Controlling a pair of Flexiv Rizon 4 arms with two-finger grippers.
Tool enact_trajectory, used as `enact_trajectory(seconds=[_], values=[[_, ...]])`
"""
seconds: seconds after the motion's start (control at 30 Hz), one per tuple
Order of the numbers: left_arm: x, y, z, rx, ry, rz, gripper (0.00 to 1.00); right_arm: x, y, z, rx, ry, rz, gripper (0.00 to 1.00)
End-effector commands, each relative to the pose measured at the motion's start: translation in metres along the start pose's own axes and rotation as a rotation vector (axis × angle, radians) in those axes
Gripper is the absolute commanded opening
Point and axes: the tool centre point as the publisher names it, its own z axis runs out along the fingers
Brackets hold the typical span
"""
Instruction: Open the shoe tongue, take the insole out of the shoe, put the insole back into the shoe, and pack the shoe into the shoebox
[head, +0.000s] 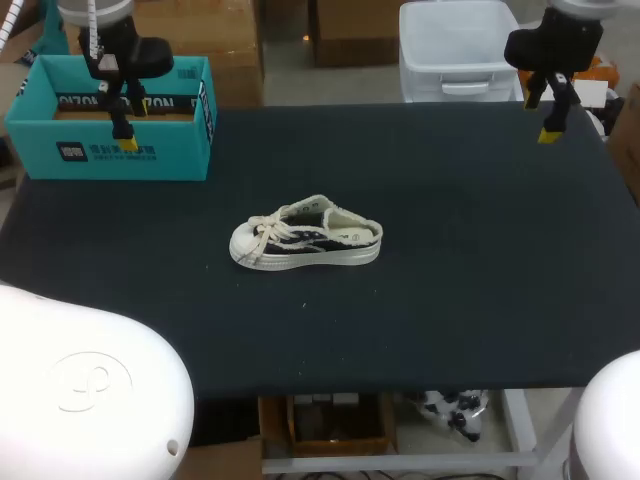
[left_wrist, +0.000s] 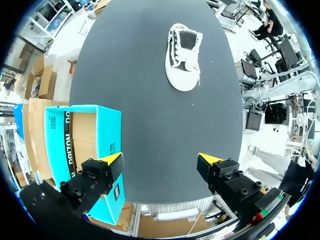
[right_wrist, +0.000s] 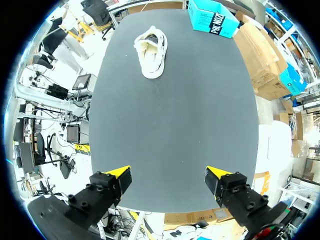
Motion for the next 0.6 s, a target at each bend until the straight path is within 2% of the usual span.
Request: enact_trajectory(seconds=[0.03, 0.1, 0.2, 0.43, 0.5, 0.53, 0.6], values=[[0.007, -0.001, -0.002, 0.019, -0.003, -0.077, 1.00, 0.008, 0.009, 0.015, -0.040, -0.017, 0.005, 1.00], [0.011, -0.004, 0.001, 0.029, 0.008, -0.110, 1.00, 0.013, 0.018, 0.022, -0.062, -0.020, 0.007, 1.00], [0.015, -0.012, 0.008, 0.015, -0.018, -0.188, 1.00, 0.021, 0.030, 0.030, -0.103, -0.026, 0.021, 1.00], [0.025, -0.033, 0.020, 0.056, 0.024, -0.299, 1.00, 0.042, 0.062, 0.040, -0.199, -0.006, 0.039, 1.00], [0.029, -0.040, 0.024, 0.073, 0.035, -0.368, 1.00, 0.050, 0.072, 0.043, -0.223, -0.008, 0.055, 1.00], [0.031, -0.043, 0.026, 0.079, 0.041, -0.404, 1.00, 0.052, 0.076, 0.045, -0.230, -0.010, 0.060, 1.00], [0.034, -0.048, 0.028, 0.057, 0.050, -0.433, 1.00, 0.056, 0.084, 0.048, -0.188, -0.017, 0.100, 1.00]])
